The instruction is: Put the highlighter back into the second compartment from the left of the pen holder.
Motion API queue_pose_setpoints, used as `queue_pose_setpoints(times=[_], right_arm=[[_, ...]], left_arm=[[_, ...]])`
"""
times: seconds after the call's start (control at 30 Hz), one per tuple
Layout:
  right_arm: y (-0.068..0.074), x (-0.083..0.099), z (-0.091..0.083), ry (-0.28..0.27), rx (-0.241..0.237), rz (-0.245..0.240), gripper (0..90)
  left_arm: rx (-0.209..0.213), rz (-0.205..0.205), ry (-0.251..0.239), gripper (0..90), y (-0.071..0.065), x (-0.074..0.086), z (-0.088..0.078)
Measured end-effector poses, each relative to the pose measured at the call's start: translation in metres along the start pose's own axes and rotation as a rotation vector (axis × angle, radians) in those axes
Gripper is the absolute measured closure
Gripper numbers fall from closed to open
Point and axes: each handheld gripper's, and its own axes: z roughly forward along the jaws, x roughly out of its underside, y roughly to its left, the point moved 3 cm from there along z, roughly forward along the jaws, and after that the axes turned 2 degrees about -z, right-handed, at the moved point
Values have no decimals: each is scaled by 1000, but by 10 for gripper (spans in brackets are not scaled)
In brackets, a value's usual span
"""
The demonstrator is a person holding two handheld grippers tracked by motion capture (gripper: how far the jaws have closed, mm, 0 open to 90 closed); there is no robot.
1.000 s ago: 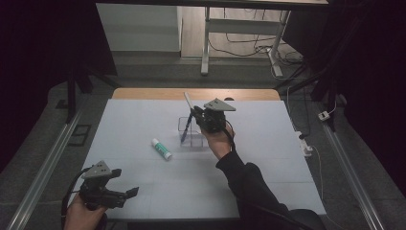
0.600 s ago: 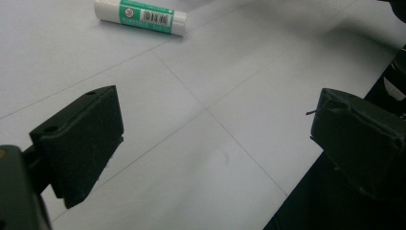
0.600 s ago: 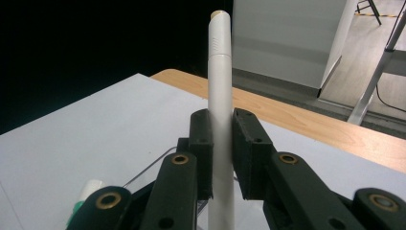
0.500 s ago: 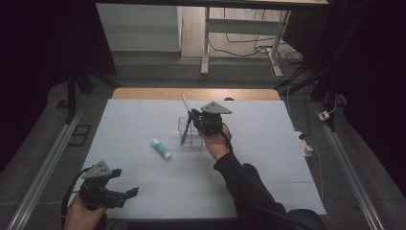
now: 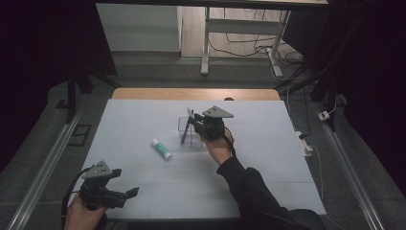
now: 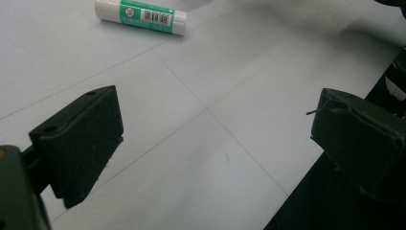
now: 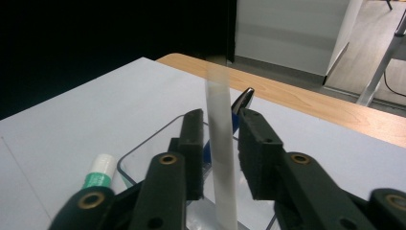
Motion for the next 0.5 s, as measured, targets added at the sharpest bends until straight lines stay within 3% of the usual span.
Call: queue_pose_setpoints(times=[0.5], right_arm=[[1,-13,-21,43,-12,-8,466]], left_arm=[[7,-15,-6,21,1,0,0]])
